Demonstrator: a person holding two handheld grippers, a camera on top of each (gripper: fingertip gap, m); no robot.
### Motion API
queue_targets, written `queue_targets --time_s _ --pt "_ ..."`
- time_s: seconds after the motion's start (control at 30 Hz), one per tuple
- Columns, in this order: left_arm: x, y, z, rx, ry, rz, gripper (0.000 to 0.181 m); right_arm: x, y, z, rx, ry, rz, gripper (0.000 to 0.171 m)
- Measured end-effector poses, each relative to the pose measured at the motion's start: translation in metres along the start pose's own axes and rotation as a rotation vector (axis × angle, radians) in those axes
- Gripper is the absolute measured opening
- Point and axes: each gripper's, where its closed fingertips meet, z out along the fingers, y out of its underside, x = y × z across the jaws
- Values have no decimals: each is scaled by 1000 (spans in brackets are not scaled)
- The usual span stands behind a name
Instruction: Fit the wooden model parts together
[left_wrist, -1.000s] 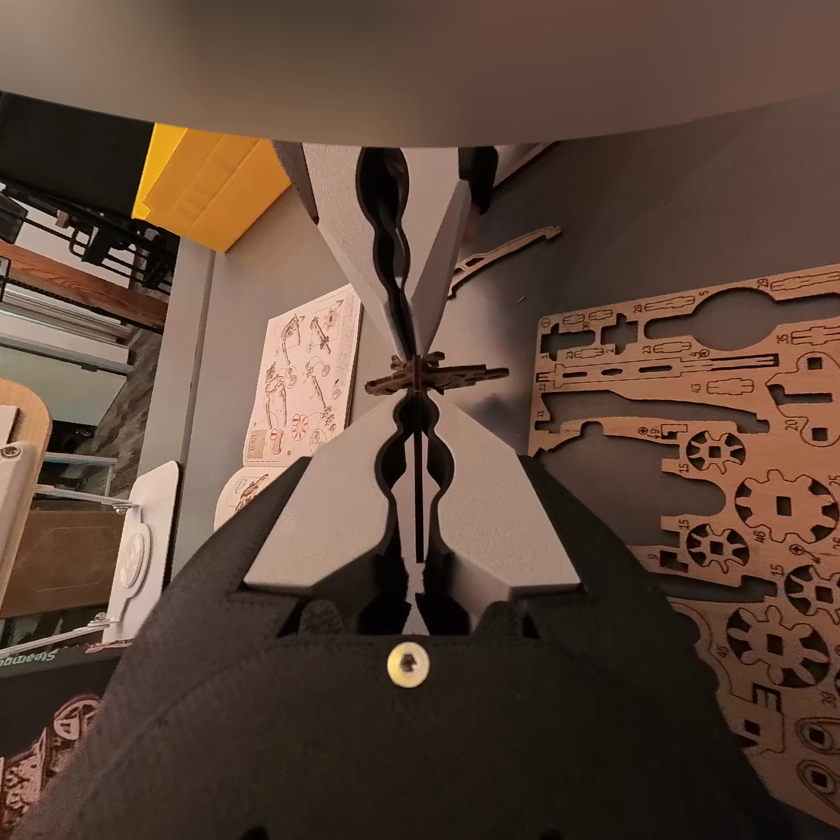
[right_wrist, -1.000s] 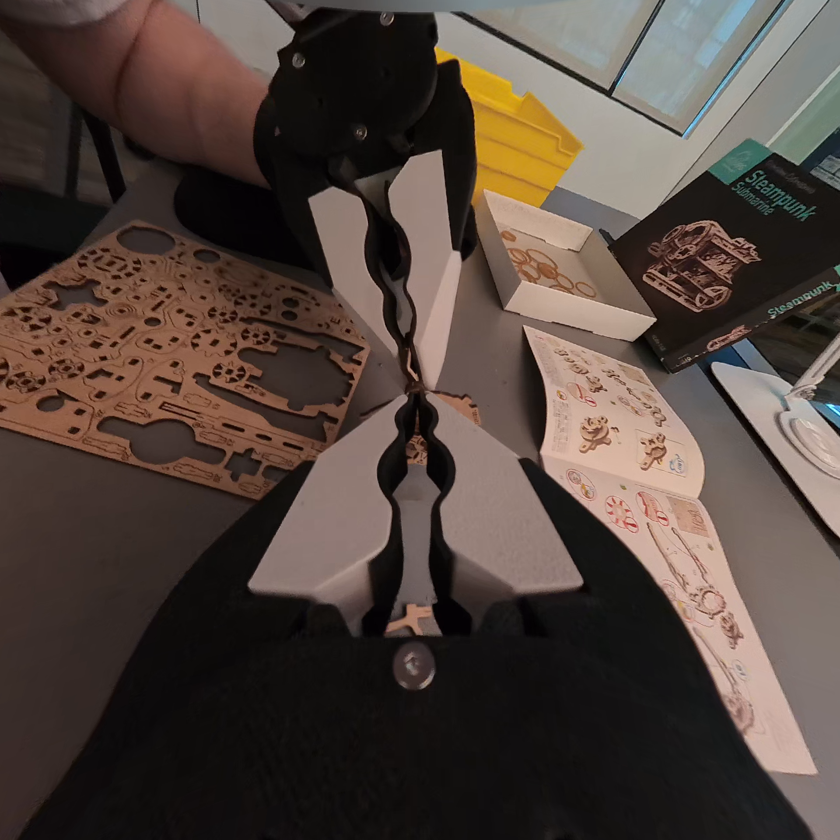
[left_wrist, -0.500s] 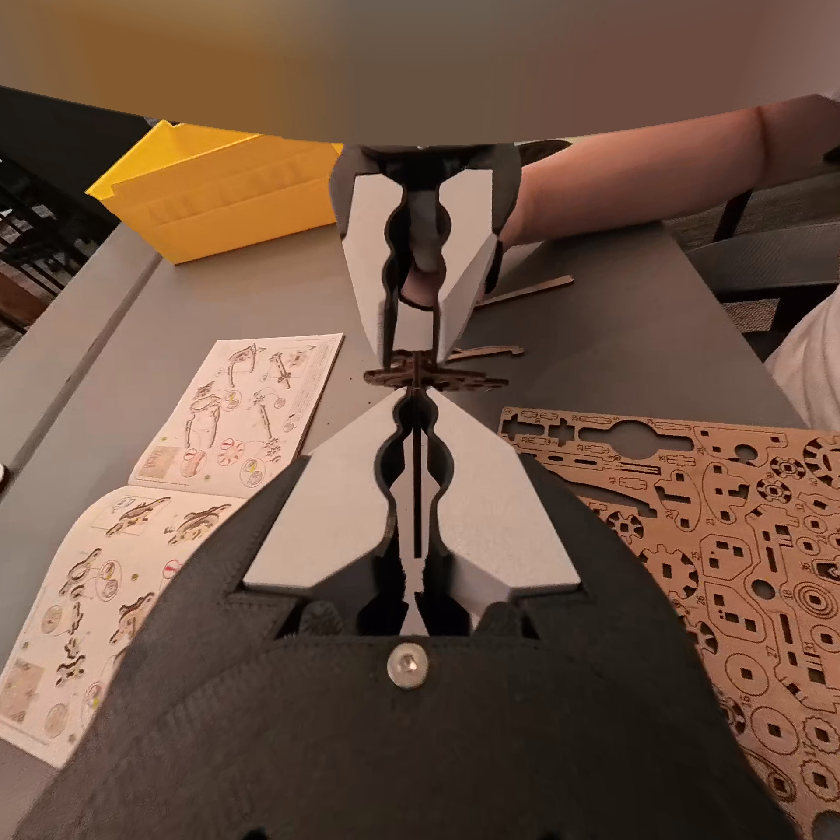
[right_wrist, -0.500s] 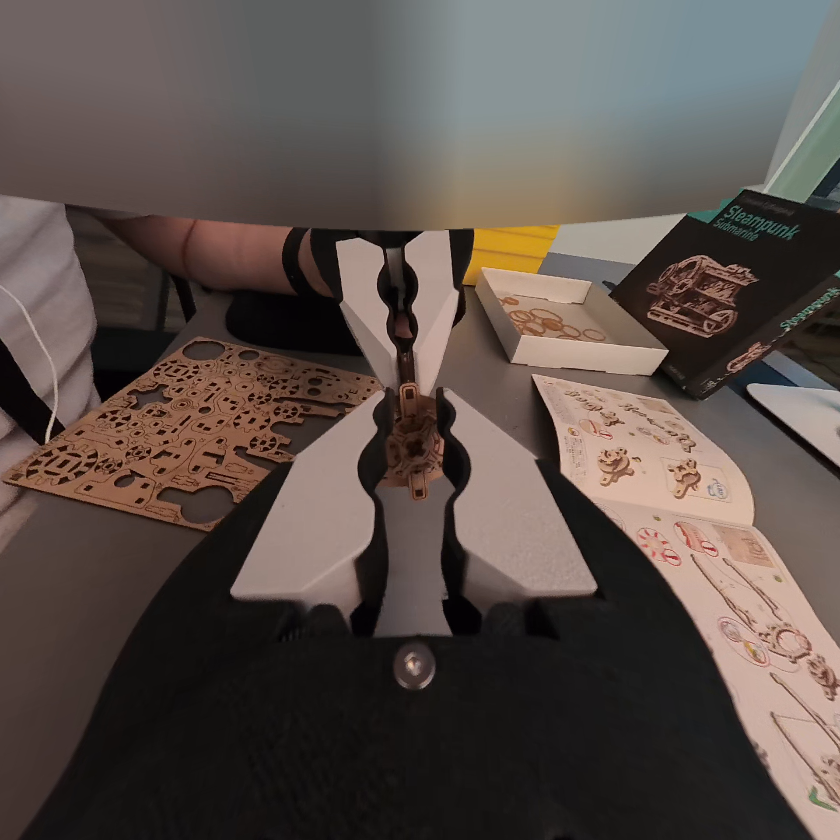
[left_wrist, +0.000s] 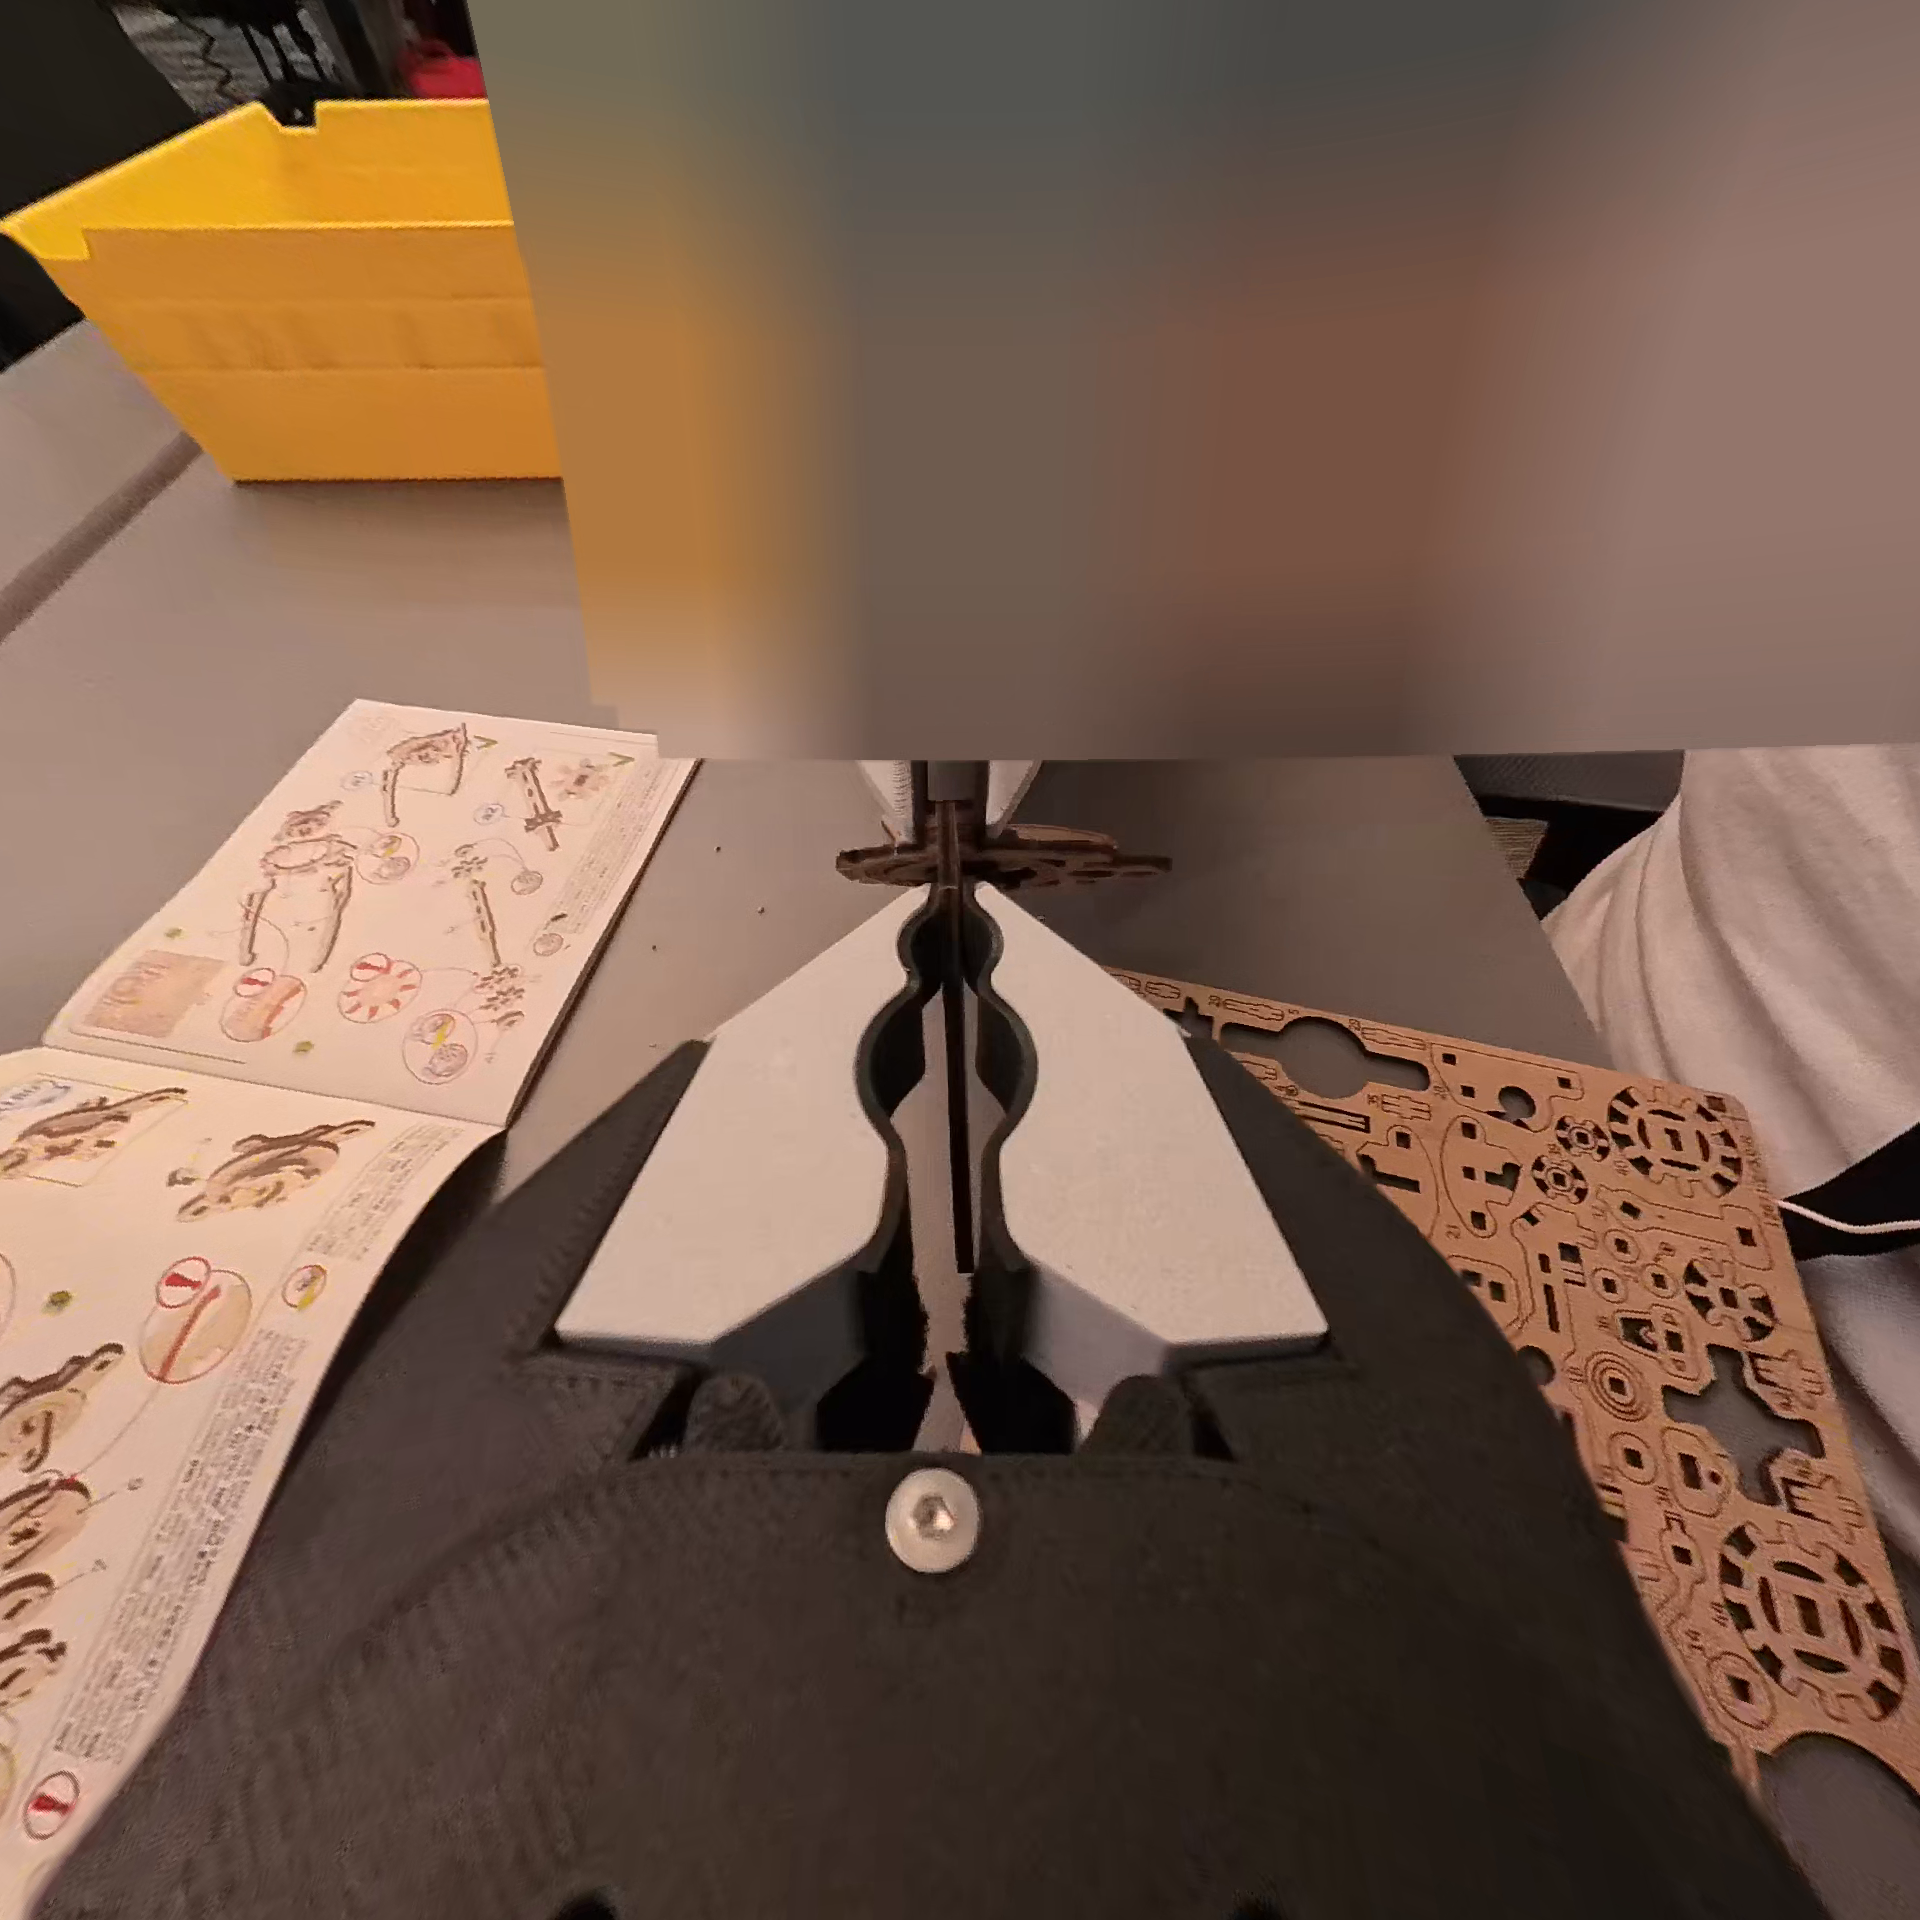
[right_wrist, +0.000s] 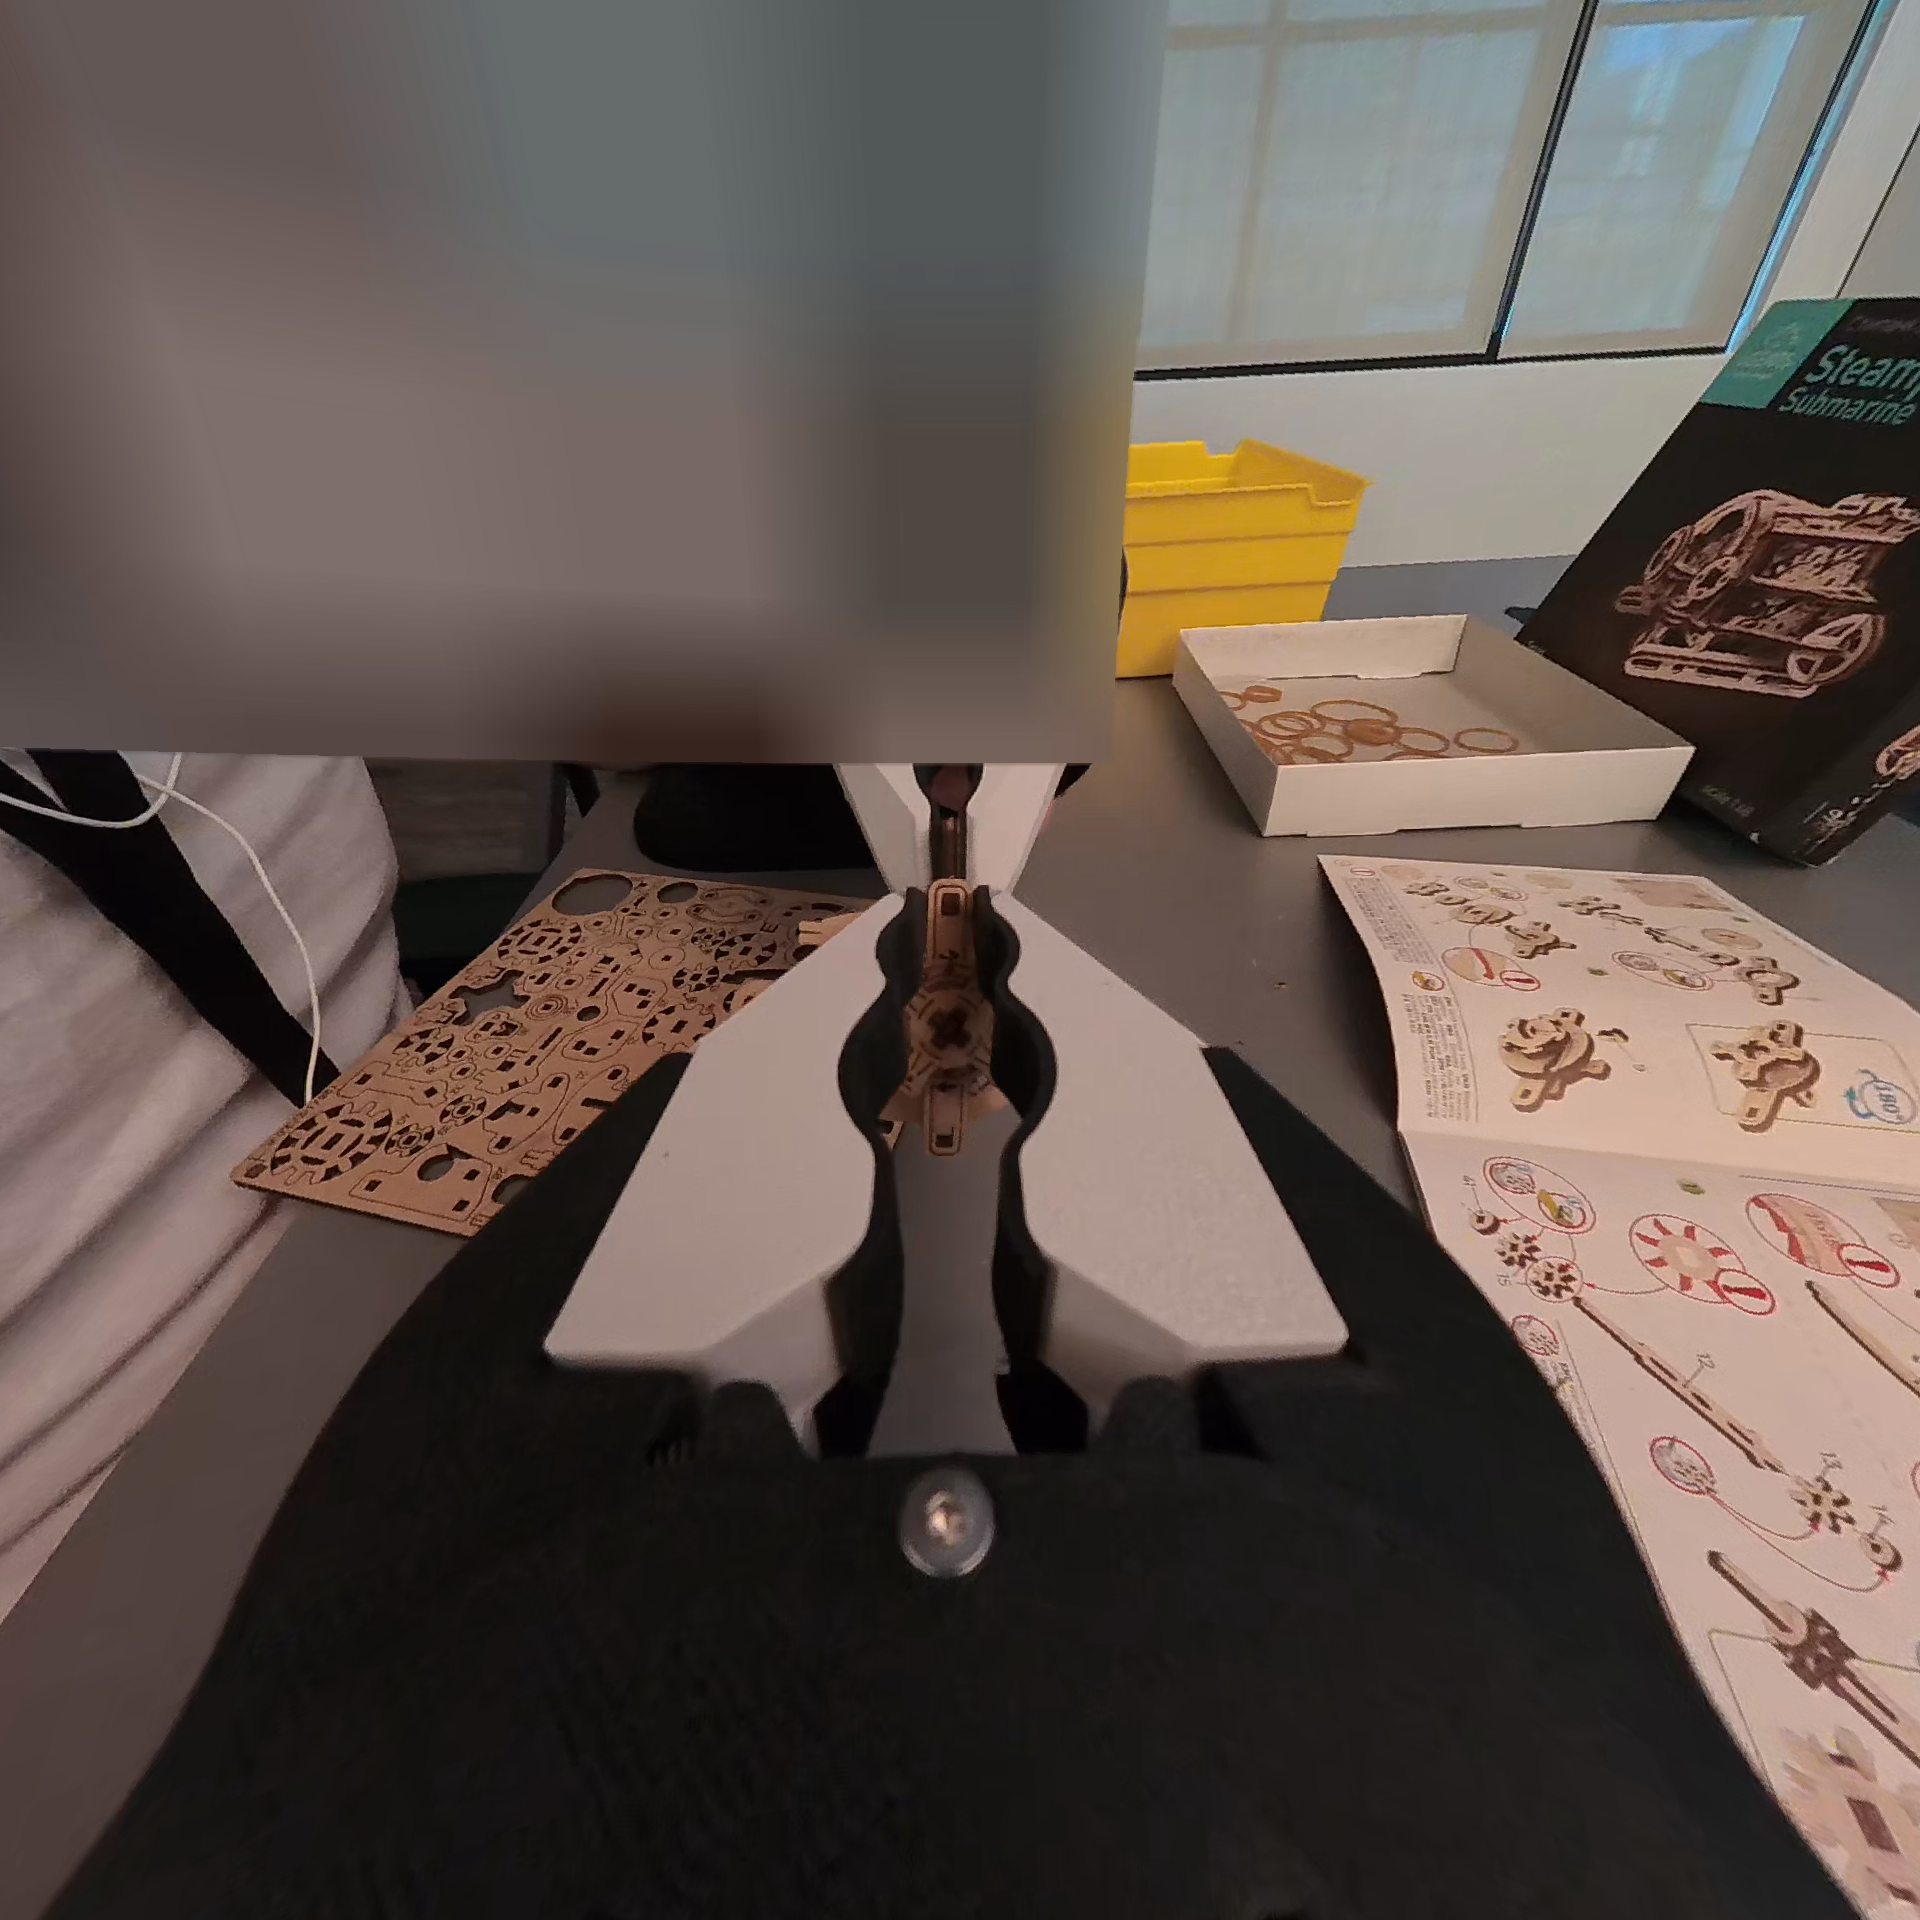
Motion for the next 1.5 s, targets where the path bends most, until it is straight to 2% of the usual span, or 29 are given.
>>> queue_targets --time_s 0.4,0.47,0.6,0.9,1.03,1.2,1.5 --pt "-1 11 2 -65 14 -80 0 3 8 5 -57 13 5 7" --pt "-1 13 4 -82 5 -76 0 1 9 7 -82 6 10 11" --pt "-1 22 9 -145 -24 -20 0 3 19 8 -150 16 17 4" --pt "1 24 11 -156 -15 -35 0 0 21 4 -188 6 -36 5" --pt "-1 23 8 -142 -6 -71 0 1 14 -1 -157 -3 -10 7" --pt "-1 29 10 -178 -10 -58 0 2 23 3 -199 -3 7 14" --pt "1 35 12 -232 -23 -4 0 0 37 10 -273 -19 29 6"
